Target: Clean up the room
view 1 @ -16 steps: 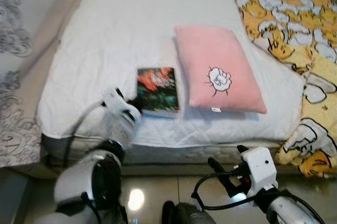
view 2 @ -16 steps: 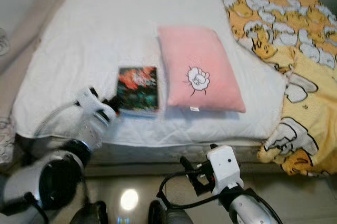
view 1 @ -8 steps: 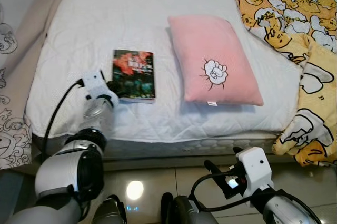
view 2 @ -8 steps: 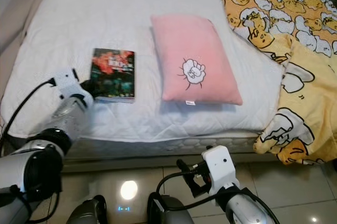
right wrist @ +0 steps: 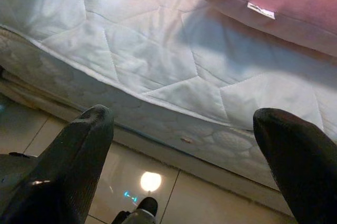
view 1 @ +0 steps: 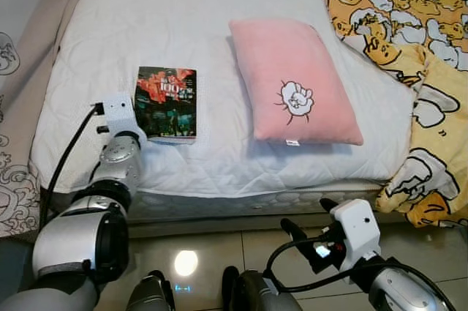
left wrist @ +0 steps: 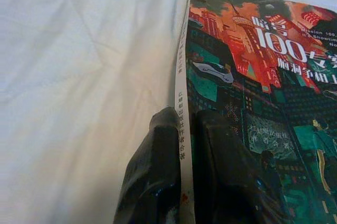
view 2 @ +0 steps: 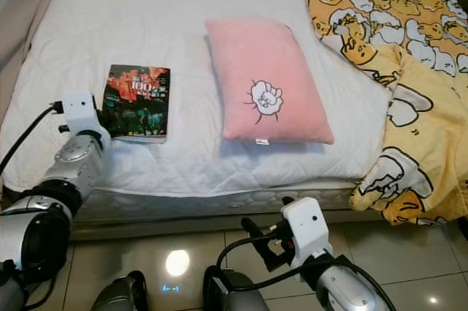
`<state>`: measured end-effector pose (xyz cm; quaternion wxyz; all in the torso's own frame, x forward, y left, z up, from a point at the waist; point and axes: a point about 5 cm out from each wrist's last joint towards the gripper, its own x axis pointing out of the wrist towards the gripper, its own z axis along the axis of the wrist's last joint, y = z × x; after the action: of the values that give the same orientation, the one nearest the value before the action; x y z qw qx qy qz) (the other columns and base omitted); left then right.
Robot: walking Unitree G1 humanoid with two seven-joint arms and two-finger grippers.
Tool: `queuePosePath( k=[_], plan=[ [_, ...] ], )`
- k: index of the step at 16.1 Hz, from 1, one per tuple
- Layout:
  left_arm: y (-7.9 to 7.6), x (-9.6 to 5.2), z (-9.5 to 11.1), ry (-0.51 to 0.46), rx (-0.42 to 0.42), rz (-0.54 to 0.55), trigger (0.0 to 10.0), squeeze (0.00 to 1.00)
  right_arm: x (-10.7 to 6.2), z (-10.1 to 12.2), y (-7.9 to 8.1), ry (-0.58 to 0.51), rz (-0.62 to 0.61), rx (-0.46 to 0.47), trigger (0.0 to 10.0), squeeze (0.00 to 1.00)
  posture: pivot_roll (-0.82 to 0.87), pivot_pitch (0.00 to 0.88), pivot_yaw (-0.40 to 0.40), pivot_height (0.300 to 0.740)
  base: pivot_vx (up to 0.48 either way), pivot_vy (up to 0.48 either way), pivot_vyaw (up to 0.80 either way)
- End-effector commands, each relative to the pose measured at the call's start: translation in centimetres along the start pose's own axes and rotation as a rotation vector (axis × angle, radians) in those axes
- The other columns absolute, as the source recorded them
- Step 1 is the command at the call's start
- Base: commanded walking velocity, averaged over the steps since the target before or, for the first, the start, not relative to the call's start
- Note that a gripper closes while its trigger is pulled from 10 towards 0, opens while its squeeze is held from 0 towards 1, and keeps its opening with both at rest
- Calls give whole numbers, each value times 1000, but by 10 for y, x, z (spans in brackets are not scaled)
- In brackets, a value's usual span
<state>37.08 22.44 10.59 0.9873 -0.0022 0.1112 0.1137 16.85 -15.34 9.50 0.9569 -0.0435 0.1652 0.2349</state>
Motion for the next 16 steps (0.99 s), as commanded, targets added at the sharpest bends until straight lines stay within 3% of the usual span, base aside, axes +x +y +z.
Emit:
queuePosePath(
  k=[1,2,3,4,6,9,11,13,15,16],
  plan=[
    [0,-3,-14,50,3,1,10000,506,-3,-5,-4,32,-11,3,10000,0,-255,210,-171,740,0,0,0],
    [-3,-3,-14,50,-4,-3,10000,510,-3,-6,-5,35,-11,3,10000,0,-252,208,-174,740,0,0,0],
    [-4,-4,-15,54,-18,2,10000,804,-3,-6,-5,36,-10,3,10000,0,-252,208,-174,740,0,0,0],
    [-4,-4,-18,65,-61,7,10000,1000,-2,-7,-5,38,-8,2,10000,0,-251,205,-173,740,0,0,0],
    [-11,-5,-21,76,-104,-11,10000,1000,-1,-7,-5,41,-7,3,10000,0,-245,202,-169,740,0,0,0],
    [-20,-3,-12,42,-38,-57,10000,1000,2,-8,-4,41,-4,6,10000,0,-244,197,-163,740,0,0,0],
    [-16,1,7,-30,39,-67,10000,1000,7,-8,-3,26,-9,11,10000,0,-224,177,-144,740,0,0,0],
    [-11,1,17,-100,33,-82,10000,1000,19,-2,-6,-29,-32,11,10000,0,-184,135,-113,740,0,0,0],
    [-12,-2,18,-171,49,-117,10000,1000,35,12,-16,-100,-100,-17,10000,0,-130,71,-81,740,0,0,0],
    [-19,-16,14,-296,97,-182,10000,1000,52,32,-39,-180,-230,-37,10000,0,-64,11,-64,740,0,0,0]
  ],
)
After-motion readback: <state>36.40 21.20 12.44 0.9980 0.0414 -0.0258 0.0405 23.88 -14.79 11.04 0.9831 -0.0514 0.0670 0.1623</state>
